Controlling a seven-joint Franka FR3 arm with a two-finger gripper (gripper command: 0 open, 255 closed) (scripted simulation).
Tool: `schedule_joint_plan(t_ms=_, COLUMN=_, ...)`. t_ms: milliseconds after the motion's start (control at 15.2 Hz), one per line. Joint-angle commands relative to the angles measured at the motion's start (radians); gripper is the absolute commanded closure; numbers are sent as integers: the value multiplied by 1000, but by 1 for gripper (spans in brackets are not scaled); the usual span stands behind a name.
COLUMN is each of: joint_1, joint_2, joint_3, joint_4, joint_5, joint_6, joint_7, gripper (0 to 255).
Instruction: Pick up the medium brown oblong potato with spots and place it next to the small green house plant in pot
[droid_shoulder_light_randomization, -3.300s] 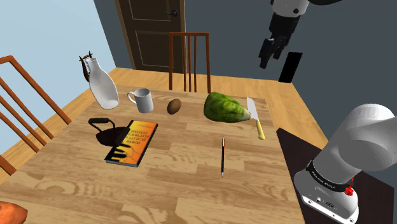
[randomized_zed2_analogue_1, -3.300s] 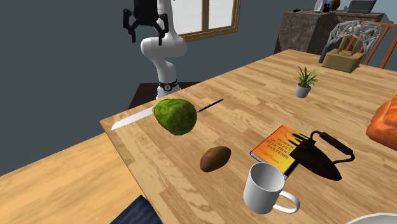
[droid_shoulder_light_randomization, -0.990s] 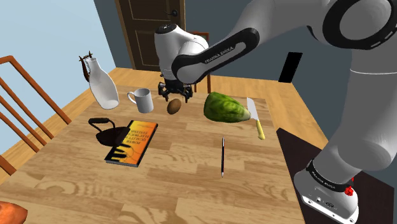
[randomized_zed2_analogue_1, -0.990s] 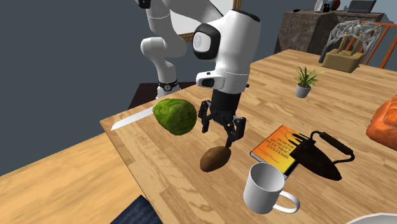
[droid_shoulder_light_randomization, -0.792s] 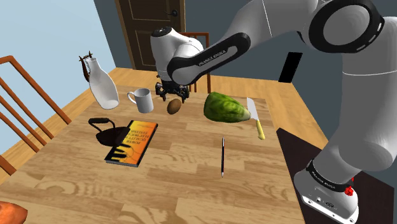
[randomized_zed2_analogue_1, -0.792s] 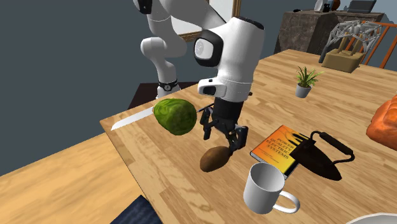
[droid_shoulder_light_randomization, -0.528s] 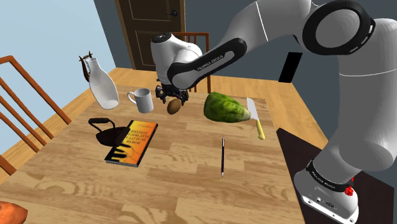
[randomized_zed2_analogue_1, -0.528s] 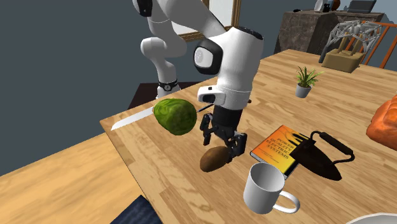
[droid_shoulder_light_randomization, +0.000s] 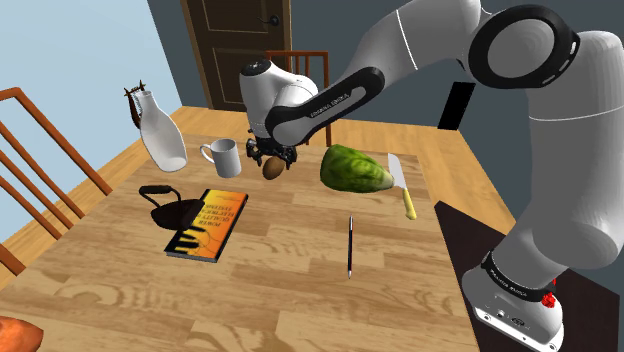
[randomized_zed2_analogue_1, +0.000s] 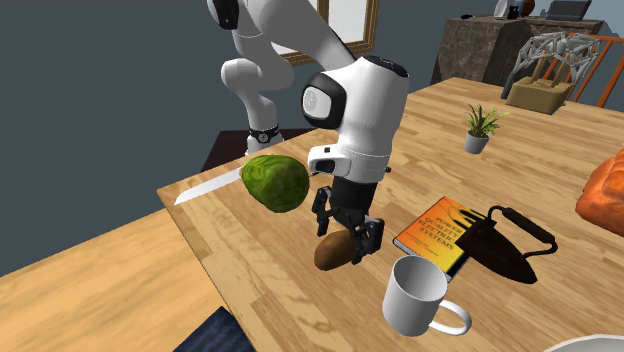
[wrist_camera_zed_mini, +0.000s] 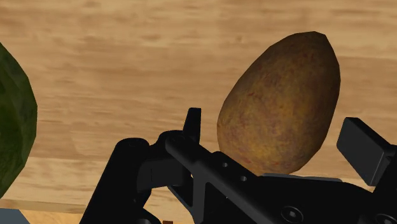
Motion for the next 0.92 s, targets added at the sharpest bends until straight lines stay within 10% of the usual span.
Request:
schedule_joint_plan(t_ms=0, joint_1=0, joint_2=0, joint_3=0, joint_4=0, joint_5=0, joint_6=0, joint_7=0, gripper=0)
schedule_joint_plan(t_ms=66, joint_1=0, joint_2=0, joint_3=0, joint_4=0, joint_5=0, joint_6=0, joint_7=0, gripper=0)
schedule_joint_plan(t_ms=132, joint_1=0, joint_2=0, joint_3=0, joint_4=0, joint_5=0, joint_6=0, joint_7=0, gripper=255)
schedule_joint_plan(t_ms=858, joint_1=-2, joint_2=-13, joint_3=5, joint_4=7, joint_5=9, joint_6=-18, joint_7=-9, gripper=255)
